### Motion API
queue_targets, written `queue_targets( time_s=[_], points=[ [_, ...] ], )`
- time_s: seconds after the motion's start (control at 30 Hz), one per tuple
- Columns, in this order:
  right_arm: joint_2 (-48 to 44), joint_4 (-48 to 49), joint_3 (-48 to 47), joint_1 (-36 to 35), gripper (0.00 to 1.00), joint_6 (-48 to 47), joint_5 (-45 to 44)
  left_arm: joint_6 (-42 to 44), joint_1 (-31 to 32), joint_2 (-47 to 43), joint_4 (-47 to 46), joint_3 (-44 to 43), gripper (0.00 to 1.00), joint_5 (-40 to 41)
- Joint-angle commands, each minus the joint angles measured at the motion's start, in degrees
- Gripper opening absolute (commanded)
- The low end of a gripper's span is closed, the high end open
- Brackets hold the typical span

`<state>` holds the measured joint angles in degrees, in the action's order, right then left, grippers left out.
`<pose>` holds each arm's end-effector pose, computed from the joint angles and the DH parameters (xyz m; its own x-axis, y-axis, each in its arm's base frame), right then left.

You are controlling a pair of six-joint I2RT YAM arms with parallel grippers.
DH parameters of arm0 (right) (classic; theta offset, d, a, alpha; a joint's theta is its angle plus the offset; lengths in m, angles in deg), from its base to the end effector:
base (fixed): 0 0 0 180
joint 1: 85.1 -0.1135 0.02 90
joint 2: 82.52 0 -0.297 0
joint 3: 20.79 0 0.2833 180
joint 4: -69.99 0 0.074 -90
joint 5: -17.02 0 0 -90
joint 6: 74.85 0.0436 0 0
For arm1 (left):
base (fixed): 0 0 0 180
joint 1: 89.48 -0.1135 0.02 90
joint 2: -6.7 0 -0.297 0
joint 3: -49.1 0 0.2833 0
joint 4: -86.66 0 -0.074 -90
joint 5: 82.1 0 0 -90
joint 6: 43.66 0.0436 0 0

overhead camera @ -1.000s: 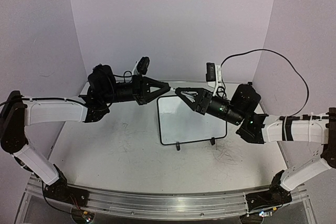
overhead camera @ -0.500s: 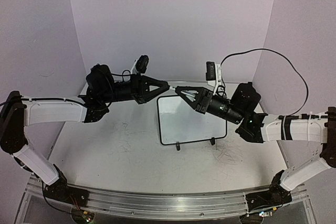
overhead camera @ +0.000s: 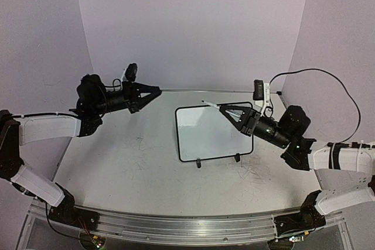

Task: Write a sentence on the whiteboard
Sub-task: Open the pen cap from the whiteboard marker, then place the pen cap at the center of the board.

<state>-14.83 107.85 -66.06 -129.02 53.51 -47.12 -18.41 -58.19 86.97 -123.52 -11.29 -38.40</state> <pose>0.1873 0.2067 0.3104 -0.4249 0.3661 -0.8279 -0.8459 0.1650 0.5071 0.2730 -0.2028 0.3285 -0.8091 -0.2395 -0.5366 0.5506 0.0103 -0.8347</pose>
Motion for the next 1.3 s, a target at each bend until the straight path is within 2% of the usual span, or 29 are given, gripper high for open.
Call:
queue_targets(
  time_s=[0.0,0.13,0.23,0.33,0.43,0.7,1.0,1.27],
  points=[
    [-7.92,-0.56,3.40,1.74,0.00,-3.26,-0.71,-0.58,-5.86,-6.41,-1.12,2.59,0.00,-1.18],
    [-11.23,-17.36,0.14,1.82,0.00,-11.45,-7.55,10.39,-6.42,-7.30,18.65,2.66,0.00,4.16],
    [-12.70,-24.86,-2.15,1.82,0.00,-16.25,-10.90,16.50,-5.97,-6.52,32.70,3.53,0.00,10.90],
    [-13.18,-28.51,-4.11,1.82,0.00,-19.05,-12.84,26.67,-1.31,-2.68,50.58,-0.79,0.00,26.16],
    [-12.23,-29.88,-5.71,1.78,0.00,-20.57,-13.08,30.82,4.60,2.02,59.36,-3.68,0.00,37.96],
    [-8.90,-30.14,-7.61,1.75,0.00,-20.42,-10.34,33.13,8.93,13.21,65.29,-6.30,0.00,52.51],
    [-10.84,-31.41,-6.58,1.76,0.00,-20.96,-12.16,33.74,9.70,19.24,65.35,-8.44,0.06,56.01],
    [-10.64,-31.61,-6.47,1.77,0.00,-21.34,-12.31,33.78,9.75,18.71,65.43,-8.28,0.27,55.92]
  ],
)
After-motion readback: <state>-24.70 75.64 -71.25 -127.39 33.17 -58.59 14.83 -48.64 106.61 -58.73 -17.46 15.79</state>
